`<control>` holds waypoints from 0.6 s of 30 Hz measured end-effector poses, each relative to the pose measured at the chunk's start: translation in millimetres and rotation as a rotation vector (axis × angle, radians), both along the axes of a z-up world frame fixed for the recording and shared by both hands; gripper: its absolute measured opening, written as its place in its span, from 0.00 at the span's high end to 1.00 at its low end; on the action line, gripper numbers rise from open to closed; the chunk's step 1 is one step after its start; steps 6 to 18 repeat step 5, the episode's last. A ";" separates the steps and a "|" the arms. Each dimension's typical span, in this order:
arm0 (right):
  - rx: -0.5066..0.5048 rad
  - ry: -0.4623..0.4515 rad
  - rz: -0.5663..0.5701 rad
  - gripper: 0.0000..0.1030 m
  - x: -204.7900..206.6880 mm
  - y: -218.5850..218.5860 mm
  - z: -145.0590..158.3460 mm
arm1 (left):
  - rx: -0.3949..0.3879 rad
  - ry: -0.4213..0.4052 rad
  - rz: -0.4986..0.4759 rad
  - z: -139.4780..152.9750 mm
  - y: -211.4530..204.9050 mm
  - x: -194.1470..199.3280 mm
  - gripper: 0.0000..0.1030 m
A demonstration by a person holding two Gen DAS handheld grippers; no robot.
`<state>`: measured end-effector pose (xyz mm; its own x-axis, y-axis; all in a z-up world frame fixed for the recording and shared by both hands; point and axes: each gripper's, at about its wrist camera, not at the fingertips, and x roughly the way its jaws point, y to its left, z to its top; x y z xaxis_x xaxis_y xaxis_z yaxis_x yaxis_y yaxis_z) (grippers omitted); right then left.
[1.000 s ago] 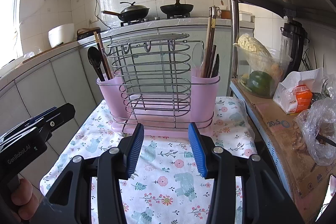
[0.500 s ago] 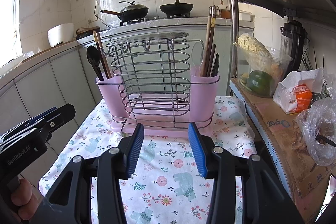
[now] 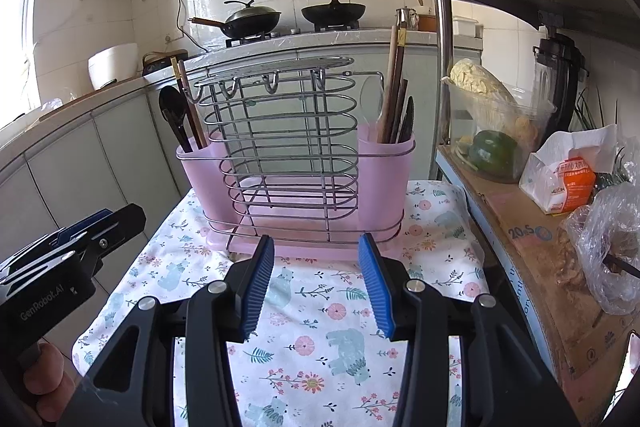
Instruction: Organize utensils
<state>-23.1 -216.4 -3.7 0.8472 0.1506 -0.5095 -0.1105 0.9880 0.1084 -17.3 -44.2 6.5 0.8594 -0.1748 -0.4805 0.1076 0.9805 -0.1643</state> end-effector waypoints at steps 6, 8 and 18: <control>0.003 0.013 0.000 0.58 3.5 -2.8 -3.5 | 0.004 0.013 -0.001 -3.3 -0.1 4.2 0.53; 0.003 0.013 0.000 0.58 3.5 -2.8 -3.5 | 0.004 0.013 -0.001 -3.3 -0.1 4.2 0.53; 0.003 0.013 0.000 0.58 3.5 -2.8 -3.5 | 0.004 0.013 -0.001 -3.3 -0.1 4.2 0.53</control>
